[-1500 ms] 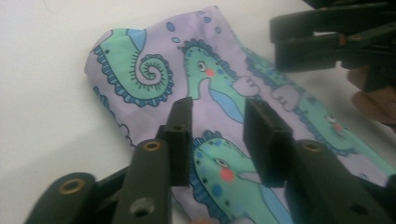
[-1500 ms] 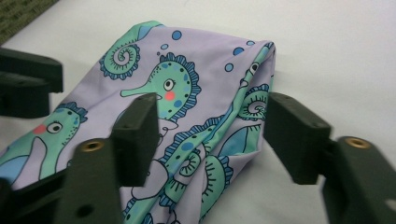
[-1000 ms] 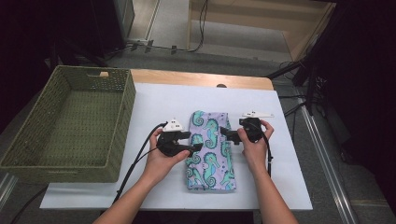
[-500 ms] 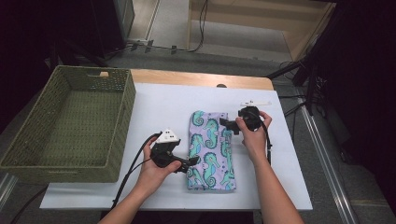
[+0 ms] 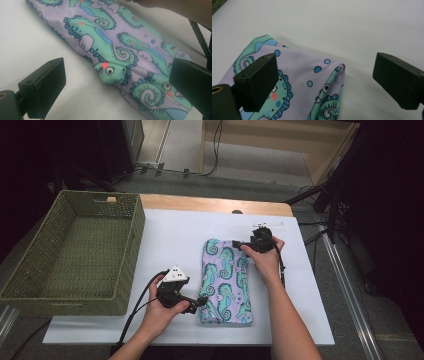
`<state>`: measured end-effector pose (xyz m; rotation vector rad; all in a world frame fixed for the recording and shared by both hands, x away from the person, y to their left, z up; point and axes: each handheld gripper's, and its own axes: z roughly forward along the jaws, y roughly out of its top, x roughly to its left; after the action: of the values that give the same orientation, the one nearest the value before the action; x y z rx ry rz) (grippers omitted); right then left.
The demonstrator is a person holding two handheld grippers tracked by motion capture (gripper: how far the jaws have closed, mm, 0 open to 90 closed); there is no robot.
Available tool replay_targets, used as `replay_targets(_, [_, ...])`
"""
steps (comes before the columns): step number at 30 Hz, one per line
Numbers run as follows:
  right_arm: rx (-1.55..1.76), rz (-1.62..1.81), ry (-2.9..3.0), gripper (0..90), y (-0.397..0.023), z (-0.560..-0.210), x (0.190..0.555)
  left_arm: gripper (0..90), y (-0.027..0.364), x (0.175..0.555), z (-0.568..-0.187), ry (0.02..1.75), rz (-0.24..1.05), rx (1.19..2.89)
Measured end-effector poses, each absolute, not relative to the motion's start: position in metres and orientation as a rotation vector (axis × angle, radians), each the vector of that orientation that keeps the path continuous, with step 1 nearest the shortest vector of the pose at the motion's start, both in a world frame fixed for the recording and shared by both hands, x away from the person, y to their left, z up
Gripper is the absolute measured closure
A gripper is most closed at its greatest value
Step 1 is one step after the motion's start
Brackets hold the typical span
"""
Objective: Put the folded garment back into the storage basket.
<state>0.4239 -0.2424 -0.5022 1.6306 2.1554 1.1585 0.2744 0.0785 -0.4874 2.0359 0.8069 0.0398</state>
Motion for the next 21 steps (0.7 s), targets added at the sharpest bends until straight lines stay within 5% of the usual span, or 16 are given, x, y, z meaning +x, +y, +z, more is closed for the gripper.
replay_targets(10, [1.554, 1.044, 2.213, 12.6, -0.222, -0.518, 0.424, 3.6, 0.085, 0.270, -0.489, 0.823, 0.032, 2.027])
replay_targets(15, [1.507, 1.034, 2.220, 22.4, -0.215, -0.518, 0.415, 4.3, 0.085, 0.269, -0.488, 0.824, 0.036, 2.030])
replay_targets(21, [1.554, 1.083, 2.189, 53.7, -0.217, -0.518, 0.408, 4.6, 0.087, 0.267, -0.486, 0.839, 0.031, 2.019])
